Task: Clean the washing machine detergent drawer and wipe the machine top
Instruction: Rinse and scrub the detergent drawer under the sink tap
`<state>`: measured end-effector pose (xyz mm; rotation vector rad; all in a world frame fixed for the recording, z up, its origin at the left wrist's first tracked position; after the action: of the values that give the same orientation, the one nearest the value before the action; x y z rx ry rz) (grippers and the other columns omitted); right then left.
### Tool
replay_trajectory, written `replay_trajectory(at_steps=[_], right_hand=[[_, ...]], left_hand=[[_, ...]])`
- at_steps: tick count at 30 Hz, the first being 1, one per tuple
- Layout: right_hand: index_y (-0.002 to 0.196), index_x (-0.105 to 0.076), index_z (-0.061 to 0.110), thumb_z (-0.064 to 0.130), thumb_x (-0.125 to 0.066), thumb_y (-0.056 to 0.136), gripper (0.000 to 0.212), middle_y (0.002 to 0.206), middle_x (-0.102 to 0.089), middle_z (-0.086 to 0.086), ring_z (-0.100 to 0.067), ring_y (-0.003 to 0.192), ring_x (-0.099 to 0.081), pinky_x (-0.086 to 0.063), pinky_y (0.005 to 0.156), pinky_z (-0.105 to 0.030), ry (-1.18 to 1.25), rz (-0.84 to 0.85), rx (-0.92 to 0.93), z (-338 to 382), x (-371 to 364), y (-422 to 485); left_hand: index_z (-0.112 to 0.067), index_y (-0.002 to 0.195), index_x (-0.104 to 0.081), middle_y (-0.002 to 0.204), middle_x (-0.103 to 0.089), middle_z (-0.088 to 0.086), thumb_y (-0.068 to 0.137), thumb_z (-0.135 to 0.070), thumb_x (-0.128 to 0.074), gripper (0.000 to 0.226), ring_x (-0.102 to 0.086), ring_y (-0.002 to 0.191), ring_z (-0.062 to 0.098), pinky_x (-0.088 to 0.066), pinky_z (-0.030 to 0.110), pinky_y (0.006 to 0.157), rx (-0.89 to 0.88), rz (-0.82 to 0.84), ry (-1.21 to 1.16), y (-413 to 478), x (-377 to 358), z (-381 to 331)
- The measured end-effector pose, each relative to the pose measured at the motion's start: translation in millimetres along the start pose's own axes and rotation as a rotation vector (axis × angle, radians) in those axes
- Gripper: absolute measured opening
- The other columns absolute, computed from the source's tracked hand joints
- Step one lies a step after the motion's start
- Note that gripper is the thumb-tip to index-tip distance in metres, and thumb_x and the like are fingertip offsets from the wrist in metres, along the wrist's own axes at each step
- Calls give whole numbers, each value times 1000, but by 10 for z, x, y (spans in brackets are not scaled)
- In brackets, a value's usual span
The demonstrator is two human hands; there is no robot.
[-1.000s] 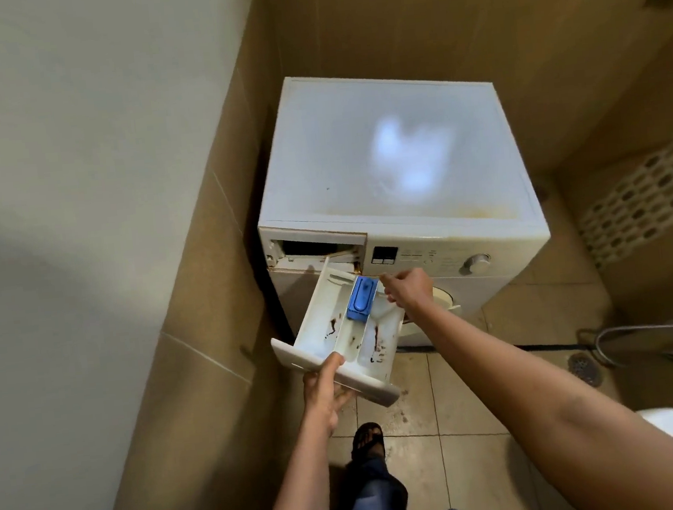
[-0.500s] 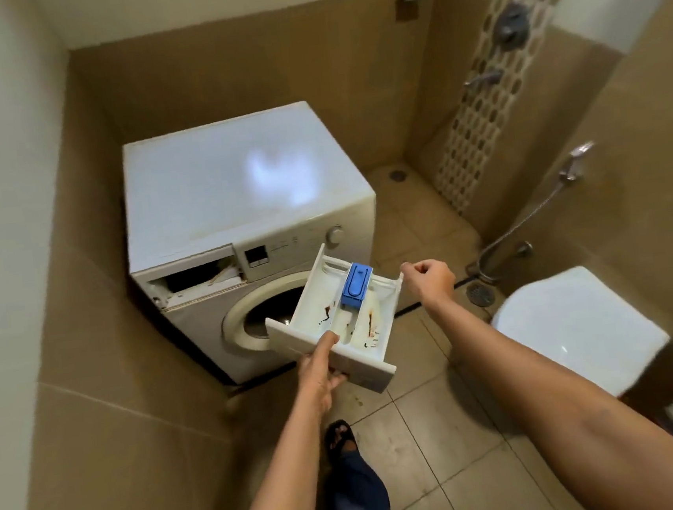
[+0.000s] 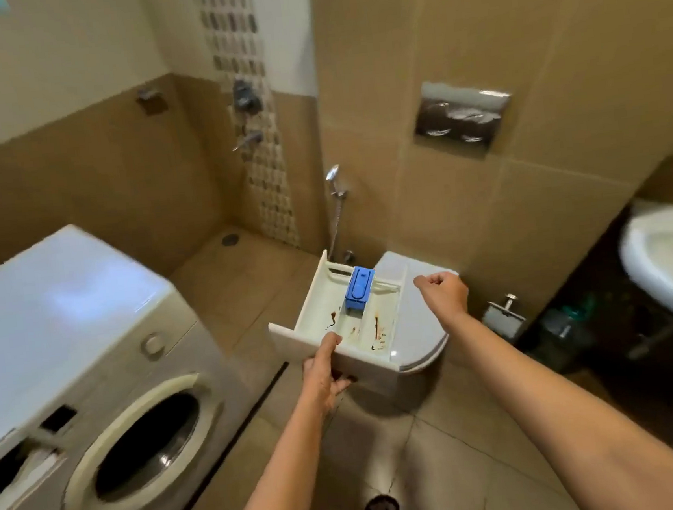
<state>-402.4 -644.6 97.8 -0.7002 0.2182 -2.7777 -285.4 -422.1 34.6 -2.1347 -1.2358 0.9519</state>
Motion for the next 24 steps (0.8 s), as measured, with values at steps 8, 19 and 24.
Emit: replay_trajectory(at_steps=[8,19,24], right_hand=[[64,-56,14,31,-66,81,26,69,-62,0,-19,72,-58,-47,71,-30,91,-354,-181,-487,1402,605],[56,-48,17,28,-69,80,33,63,-59,-2,-21,68,-57,-49,77,-34,195,-679,-376,-1507,3168,775],[52,-45,17,26,-68,81,38,56,-55,-1,-20,61,-54,-47,68,-31,180,-746,-421,-1933,3989,1030]], left_hand=[[-15,130,-45,116,-65,12,86,-24,-69,52,-64,105,30,-56,57,82,60,340,317,313,-1646,156],[-14,123,-48,107,-63,13,84,-31,-71,48,-64,97,29,-55,58,83,208,573,645,223,-3617,1152],[-10,127,-46,108,-62,14,86,-27,-69,50,-63,96,29,-53,59,86,276,644,676,147,-4507,1800]])
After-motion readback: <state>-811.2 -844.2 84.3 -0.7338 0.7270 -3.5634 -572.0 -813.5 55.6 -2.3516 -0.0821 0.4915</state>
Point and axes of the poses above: each hand's wrist, its own y-axis towards the middle knuckle, its own x-axis out of the back of the hand, z = x × y, the point moved 5 cm from there along y, towards the middle knuckle
